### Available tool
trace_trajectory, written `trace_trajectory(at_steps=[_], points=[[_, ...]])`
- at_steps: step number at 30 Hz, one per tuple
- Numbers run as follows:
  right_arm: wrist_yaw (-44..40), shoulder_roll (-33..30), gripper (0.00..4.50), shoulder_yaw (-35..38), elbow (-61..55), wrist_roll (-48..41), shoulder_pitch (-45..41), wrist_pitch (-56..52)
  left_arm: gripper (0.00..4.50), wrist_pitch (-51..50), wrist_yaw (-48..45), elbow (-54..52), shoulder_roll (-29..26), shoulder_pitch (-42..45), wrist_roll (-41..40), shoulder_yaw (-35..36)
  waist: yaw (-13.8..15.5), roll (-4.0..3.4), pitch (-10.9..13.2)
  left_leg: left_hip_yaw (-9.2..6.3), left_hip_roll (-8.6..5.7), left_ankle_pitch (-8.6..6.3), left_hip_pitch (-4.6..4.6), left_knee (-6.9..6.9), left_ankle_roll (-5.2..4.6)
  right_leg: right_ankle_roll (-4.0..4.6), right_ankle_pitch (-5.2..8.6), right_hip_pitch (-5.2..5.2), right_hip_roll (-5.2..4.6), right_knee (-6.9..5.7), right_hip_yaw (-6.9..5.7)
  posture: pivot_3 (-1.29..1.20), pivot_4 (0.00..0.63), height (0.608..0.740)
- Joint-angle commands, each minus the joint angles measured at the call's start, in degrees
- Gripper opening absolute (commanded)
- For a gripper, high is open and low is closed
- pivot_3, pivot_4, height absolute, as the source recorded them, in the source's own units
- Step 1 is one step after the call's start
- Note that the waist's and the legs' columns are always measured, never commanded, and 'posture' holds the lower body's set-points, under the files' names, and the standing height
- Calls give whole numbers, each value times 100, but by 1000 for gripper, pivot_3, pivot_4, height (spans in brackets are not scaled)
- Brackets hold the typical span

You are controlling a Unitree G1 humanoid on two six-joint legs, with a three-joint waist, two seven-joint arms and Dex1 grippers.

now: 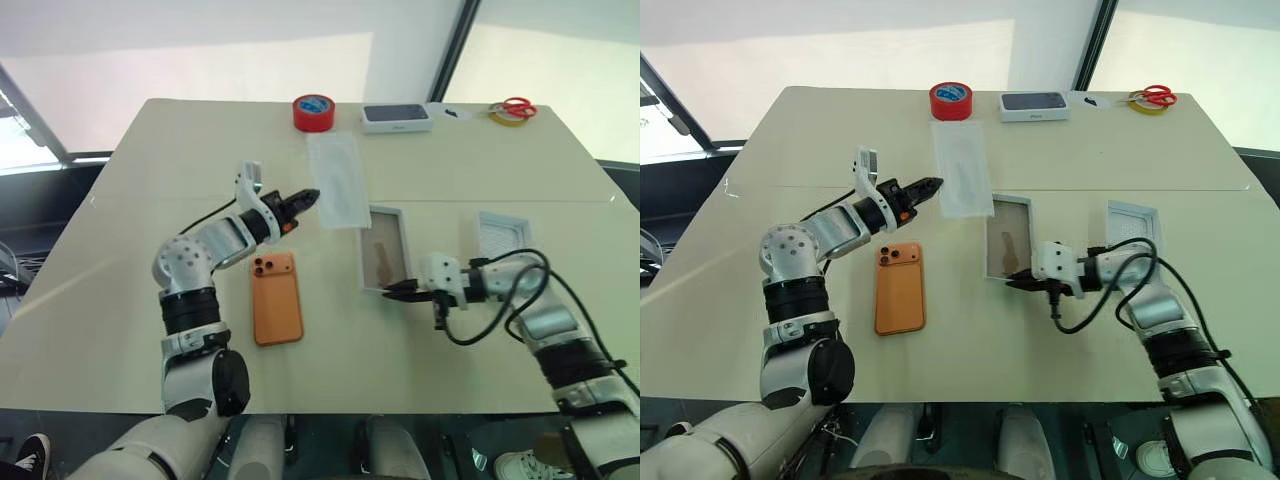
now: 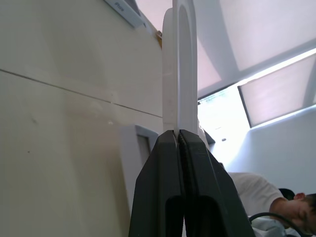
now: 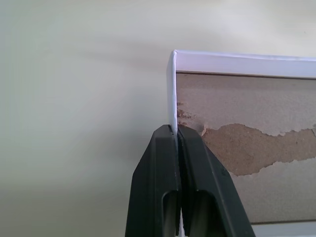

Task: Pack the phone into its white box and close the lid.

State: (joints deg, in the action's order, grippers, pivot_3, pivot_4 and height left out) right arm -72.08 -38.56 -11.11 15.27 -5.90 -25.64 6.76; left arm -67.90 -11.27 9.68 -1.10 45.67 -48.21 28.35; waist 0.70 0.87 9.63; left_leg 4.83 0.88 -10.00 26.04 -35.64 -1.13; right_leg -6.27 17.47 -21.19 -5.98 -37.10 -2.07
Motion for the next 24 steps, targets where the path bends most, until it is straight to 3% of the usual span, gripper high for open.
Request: trace_trajectory(at_steps=[1,3,8,15,24], points=[[5,20,306,76,-276,-163,-160,-381,0,74,35,-229,69,-100,-158,-141,-5,1,0,0,0,0,0,-1,0,0,0,1,0,0,-1,0,150,740],[49,33,888,130,-306,-191,-195,-414,0,80,30,-297,131,-202,-144,-258,-4,1,1,1,0,0,0,-2,0,-2,-1,1,1,0,-1,0,150,740],[68,-282,3470,611,-541,-534,-42,-577,0,257,-102,-304,218,-458,-19,-599,2,1,1,1,0,-1,0,-1,-1,-2,-1,0,0,0,0,0,150,740],[157,-1066,3470,1149,352,-373,104,-53,0,418,-180,70,426,-620,107,-1014,-3,2,2,2,-2,-20,1,0,-32,5,2,2,-6,7,1,0,150,740],[339,-1200,3470,1343,505,-405,90,105,0,477,-455,382,568,-797,267,-1543,-13,1,4,3,1,-17,1,3,-28,6,2,-4,-4,7,6,0,150,740]])
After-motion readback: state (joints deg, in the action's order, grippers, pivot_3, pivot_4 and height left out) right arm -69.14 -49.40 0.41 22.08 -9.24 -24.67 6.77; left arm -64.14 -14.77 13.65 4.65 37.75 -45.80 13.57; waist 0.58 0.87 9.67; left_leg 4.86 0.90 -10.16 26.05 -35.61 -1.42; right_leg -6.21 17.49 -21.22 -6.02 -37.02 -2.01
